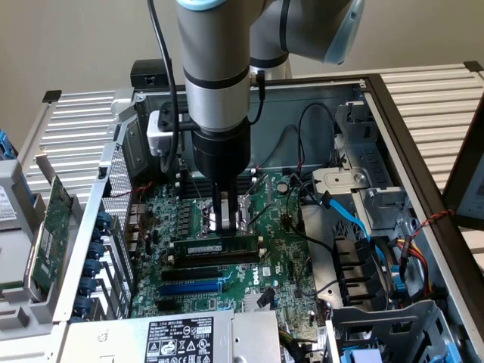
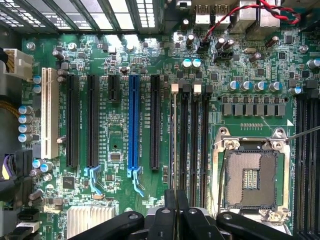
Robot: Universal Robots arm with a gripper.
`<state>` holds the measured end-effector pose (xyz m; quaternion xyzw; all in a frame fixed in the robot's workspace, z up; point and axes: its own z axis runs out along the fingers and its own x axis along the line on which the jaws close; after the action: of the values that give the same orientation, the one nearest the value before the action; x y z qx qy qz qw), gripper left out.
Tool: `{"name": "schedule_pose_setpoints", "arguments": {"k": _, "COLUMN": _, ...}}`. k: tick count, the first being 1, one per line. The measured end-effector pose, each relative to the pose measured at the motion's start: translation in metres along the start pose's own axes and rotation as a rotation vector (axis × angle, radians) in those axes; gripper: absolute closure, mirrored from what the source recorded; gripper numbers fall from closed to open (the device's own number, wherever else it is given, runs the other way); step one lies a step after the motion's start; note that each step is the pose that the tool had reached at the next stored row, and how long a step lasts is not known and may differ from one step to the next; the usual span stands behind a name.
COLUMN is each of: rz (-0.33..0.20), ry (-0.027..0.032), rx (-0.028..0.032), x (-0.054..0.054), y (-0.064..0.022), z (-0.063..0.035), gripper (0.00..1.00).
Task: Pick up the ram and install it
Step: 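Insert the ram into the slot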
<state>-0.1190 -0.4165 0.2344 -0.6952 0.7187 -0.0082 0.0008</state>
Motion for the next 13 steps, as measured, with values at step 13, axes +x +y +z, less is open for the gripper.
{"name": "schedule_pose_setpoints", "arguments": {"k": 13, "rz": 0.001, "ry": -0.0089, "rx": 0.0044, "x": 0.0015, "y": 0.0019, "z": 0.0002, "gripper": 0.88}}
